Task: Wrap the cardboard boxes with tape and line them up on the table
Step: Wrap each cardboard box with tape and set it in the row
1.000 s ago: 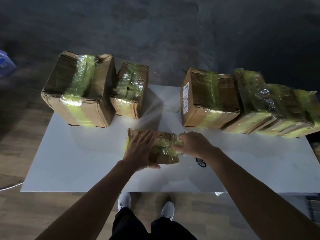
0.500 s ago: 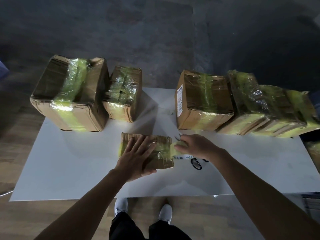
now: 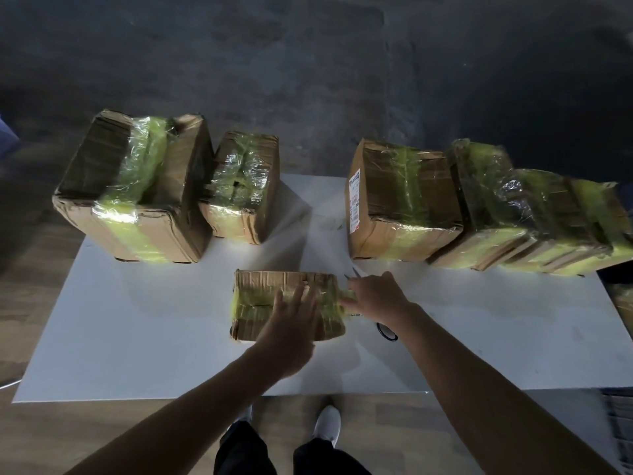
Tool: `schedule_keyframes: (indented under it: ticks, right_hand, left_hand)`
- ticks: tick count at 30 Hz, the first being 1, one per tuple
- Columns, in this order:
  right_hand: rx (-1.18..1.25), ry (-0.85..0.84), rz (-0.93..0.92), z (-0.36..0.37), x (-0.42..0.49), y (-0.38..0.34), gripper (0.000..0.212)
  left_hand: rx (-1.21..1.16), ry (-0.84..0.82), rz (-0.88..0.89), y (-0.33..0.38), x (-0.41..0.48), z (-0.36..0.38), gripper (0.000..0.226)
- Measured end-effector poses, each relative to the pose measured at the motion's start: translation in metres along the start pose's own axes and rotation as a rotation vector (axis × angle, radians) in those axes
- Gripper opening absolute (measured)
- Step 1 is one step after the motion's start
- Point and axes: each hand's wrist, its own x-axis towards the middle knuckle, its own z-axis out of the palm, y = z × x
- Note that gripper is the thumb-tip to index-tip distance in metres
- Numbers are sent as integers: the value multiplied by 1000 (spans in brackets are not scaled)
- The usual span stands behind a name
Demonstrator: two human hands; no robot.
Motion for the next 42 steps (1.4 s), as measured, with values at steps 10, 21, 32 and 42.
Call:
schedule_keyframes:
  ticks: [10,21,32,42]
  right_hand:
    - [623,-24,126,1,-16,22,31]
    - [867,138,-165,-75,-14,2,31]
    - [598,217,-174,-86,-8,-21,46]
    - [730,185,-207,-109,7,-48,21]
  left_hand:
    - [-75,-72,-93,24,18,-5,66]
    - [-421,270,56,-49,-15,-37,68]
    - [-659,650,27,-64,-34,-53,67]
    - [-544,663,-153,-85,-37,-58,96]
